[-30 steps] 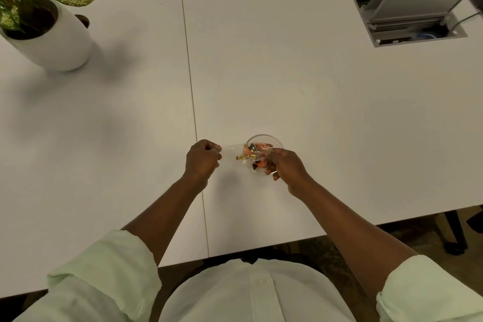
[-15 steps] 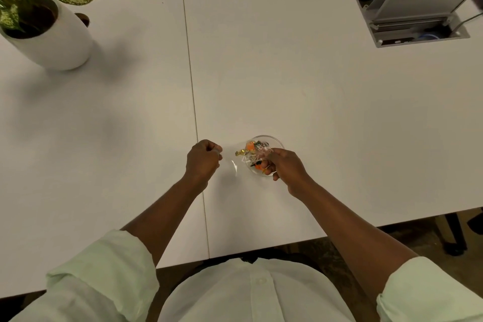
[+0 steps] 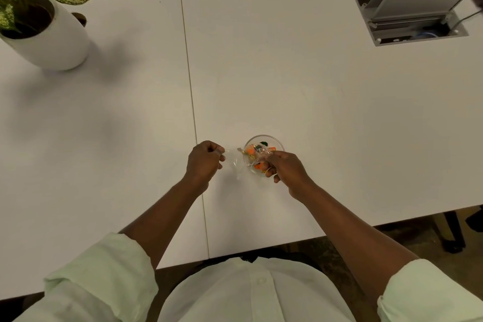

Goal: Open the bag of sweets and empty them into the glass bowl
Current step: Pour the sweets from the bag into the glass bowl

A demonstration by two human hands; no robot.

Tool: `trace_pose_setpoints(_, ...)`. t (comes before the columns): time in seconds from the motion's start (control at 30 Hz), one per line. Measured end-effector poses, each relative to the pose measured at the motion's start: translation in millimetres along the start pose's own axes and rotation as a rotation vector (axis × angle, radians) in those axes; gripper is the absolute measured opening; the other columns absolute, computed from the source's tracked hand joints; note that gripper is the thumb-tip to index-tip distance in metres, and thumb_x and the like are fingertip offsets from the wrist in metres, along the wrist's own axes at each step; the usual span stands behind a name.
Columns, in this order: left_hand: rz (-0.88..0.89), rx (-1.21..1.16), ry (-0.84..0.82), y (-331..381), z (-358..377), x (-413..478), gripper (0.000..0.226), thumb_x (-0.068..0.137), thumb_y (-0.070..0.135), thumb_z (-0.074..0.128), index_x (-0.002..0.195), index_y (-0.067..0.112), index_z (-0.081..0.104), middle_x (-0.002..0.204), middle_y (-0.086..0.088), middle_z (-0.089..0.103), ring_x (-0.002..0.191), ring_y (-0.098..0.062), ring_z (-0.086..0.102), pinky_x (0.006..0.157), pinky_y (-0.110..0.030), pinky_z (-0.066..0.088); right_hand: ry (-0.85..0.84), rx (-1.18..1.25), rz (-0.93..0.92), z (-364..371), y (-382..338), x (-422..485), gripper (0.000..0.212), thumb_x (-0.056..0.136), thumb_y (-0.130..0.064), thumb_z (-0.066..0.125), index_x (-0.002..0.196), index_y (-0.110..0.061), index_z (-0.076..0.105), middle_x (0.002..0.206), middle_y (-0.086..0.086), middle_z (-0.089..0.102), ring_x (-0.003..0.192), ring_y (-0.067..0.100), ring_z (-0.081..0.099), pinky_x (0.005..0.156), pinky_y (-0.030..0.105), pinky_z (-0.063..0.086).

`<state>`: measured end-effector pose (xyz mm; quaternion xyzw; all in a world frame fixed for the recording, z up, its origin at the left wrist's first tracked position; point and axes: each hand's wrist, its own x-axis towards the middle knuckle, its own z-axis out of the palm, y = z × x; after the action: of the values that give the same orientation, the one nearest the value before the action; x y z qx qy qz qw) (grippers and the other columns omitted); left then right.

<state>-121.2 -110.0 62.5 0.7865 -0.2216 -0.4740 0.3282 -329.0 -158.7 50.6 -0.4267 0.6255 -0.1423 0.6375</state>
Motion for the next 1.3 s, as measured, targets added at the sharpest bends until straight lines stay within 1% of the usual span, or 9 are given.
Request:
trace_pose_setpoints(0.13, 0.024, -0.044, 0.038, 4, 0, -1, 0.016, 0.095, 0.006, 0.052, 0.096, 0.008, 0.068, 0.083, -0.005, 0.068, 0.068, -0.015, 0.060, 0.046, -0.011, 0.039, 0.009, -0.013, 0.006, 0, 2, -1, 0.025, 0.098, -0.016, 0.053, 0.098, -0.005, 0.076, 0.073, 0.001, 0.069, 0.060, 0.014, 0.057, 0.051, 0.026, 0.038)
trace_pose_setpoints(0.33, 0.054, -0.079, 0.004, 3, -2, -3, 0.012, 0.096, 0.012, 0.057, 0.096, 0.008, 0.068, 0.081, -0.005, 0.070, 0.065, -0.016, 0.060, 0.059, -0.023, 0.042, 0.002, -0.006, 0.015, 1, 4, -4, 0.026, 0.098, -0.015, 0.052, 0.098, -0.005, 0.076, 0.076, 0.004, 0.069, 0.061, 0.015, 0.058, 0.051, 0.025, 0.039)
trace_pose_setpoints(0.43, 0.066, -0.105, 0.021, 4, -2, -5, 0.012, 0.096, 0.012, 0.057, 0.096, 0.008, 0.068, 0.081, -0.004, 0.070, 0.066, -0.015, 0.059, 0.059, -0.023, 0.042, -0.008, 0.016, 0.015, 1, 5, -6, 0.026, 0.098, -0.015, 0.051, 0.093, -0.011, 0.076, 0.078, 0.005, 0.070, 0.061, 0.015, 0.060, 0.051, 0.025, 0.040)
trace_pose_setpoints(0.57, 0.124, -0.125, -0.047, 7, -3, -11, 0.011, 0.095, 0.013, 0.059, 0.093, 0.008, 0.068, 0.080, -0.005, 0.071, 0.066, -0.016, 0.060, 0.062, -0.026, 0.043, -0.014, 0.055, 0.031, -1, 8, -8, 0.027, 0.099, -0.018, 0.052, 0.098, -0.007, 0.076, 0.083, 0.008, 0.073, 0.063, 0.017, 0.064, 0.051, 0.025, 0.044)
trace_pose_setpoints(0.77, 0.187, -0.104, -0.197, 15, 2, -18, 0.010, 0.095, 0.016, 0.060, 0.092, 0.012, 0.069, 0.090, -0.001, 0.074, 0.076, -0.014, 0.065, 0.066, -0.030, 0.047, 0.005, 0.198, 0.100, -4, 16, -11, 0.020, 0.099, -0.021, 0.056, 0.094, -0.009, 0.071, 0.089, 0.012, 0.077, 0.071, 0.025, 0.071, 0.060, 0.031, 0.052)
trace_pose_setpoints(0.9, 0.170, -0.120, -0.167, 15, 5, -22, 0.011, 0.095, 0.012, 0.058, 0.092, 0.010, 0.069, 0.099, -0.007, 0.076, 0.076, -0.013, 0.067, 0.066, -0.029, 0.048, 0.016, 0.315, 0.124, -5, 18, -16, 0.019, 0.100, -0.020, 0.056, 0.099, -0.006, 0.068, 0.088, 0.013, 0.074, 0.073, 0.026, 0.072, 0.063, 0.033, 0.053)
trace_pose_setpoints(1.1, 0.171, -0.128, -0.166, 14, 9, -28, 0.012, 0.096, 0.009, 0.057, 0.095, 0.007, 0.069, 0.099, -0.009, 0.076, 0.076, -0.014, 0.067, 0.065, -0.030, 0.049, 0.040, 0.395, 0.171, -5, 19, -20, 0.024, 0.102, -0.025, 0.054, 0.095, -0.005, 0.065, 0.087, 0.012, 0.073, 0.071, 0.024, 0.074, 0.063, 0.032, 0.055)
trace_pose_setpoints(1.2, 0.163, -0.133, -0.157, 15, 6, -28, 0.012, 0.095, 0.010, 0.058, 0.096, 0.007, 0.070, 0.100, -0.010, 0.076, 0.077, -0.015, 0.067, 0.065, -0.030, 0.049, 0.041, 0.377, 0.154, -5, 20, -20, 0.026, 0.101, -0.028, 0.056, 0.095, -0.005, 0.067, 0.091, 0.012, 0.074, 0.076, 0.026, 0.075, 0.066, 0.033, 0.057)
trace_pose_setpoints(1.3, 0.142, -0.135, -0.155, 11, -1, -28, 0.010, 0.094, 0.011, 0.062, 0.094, 0.007, 0.071, 0.098, -0.011, 0.076, 0.077, -0.017, 0.068, 0.065, -0.030, 0.049, 0.051, 0.368, 0.097, -5, 22, -20, 0.021, 0.099, -0.026, 0.062, 0.093, -0.008, 0.069, 0.093, 0.010, 0.075, 0.080, 0.027, 0.075, 0.068, 0.034, 0.057)
